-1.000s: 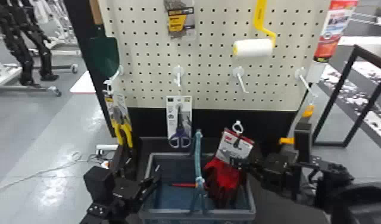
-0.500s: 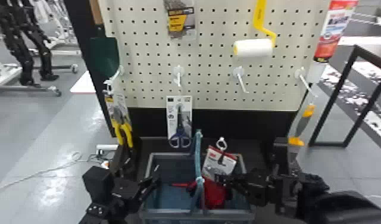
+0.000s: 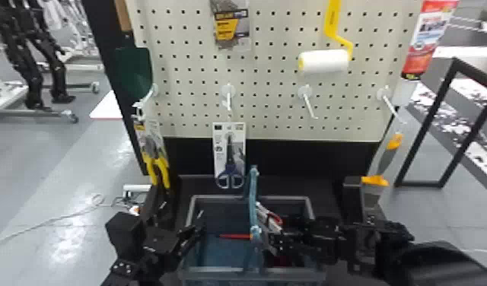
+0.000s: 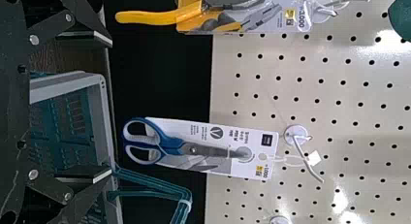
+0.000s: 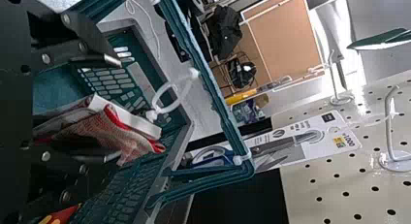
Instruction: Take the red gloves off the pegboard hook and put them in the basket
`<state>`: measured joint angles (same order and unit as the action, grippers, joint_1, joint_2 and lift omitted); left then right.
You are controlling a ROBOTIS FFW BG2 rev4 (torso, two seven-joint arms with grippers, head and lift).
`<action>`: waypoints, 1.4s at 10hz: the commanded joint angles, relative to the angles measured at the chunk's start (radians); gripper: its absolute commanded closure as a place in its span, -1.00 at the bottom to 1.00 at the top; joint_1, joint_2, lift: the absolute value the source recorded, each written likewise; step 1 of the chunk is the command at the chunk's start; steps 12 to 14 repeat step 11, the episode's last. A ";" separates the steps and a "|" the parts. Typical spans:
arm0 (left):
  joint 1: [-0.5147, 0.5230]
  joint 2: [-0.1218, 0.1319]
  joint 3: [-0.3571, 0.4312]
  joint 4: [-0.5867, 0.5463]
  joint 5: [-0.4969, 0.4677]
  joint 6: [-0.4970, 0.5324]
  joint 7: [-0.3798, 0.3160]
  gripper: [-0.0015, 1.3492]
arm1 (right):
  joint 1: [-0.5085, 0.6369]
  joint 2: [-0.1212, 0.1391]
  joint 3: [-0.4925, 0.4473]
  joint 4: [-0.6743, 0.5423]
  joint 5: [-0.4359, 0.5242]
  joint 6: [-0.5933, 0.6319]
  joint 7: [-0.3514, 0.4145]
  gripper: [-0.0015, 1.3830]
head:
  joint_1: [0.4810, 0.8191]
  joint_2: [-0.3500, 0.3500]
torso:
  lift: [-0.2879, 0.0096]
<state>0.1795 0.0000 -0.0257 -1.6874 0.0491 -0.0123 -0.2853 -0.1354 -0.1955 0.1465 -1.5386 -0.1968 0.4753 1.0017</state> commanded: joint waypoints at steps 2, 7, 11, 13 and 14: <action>0.002 -0.002 0.001 0.000 0.000 0.000 0.000 -0.47 | 0.004 0.005 -0.001 0.003 -0.001 -0.006 0.000 -0.64 | -0.60 0.00 | 0.26; 0.003 -0.003 0.001 0.000 0.000 0.000 0.000 -0.47 | 0.004 0.008 -0.002 0.005 -0.004 -0.012 0.000 -0.64 | -0.60 0.00 | 0.26; 0.003 -0.003 0.000 0.000 0.000 0.002 0.000 -0.47 | 0.002 0.007 -0.002 0.005 -0.006 -0.015 -0.002 -0.64 | -0.60 0.00 | 0.26; 0.003 -0.003 0.000 0.000 0.000 0.002 0.000 -0.47 | 0.002 0.007 -0.002 0.005 -0.006 -0.015 -0.002 -0.64 | -0.60 0.00 | 0.26; 0.003 -0.003 0.000 0.000 0.000 0.002 0.000 -0.47 | 0.002 0.007 -0.002 0.005 -0.006 -0.015 -0.002 -0.64 | -0.60 0.00 | 0.26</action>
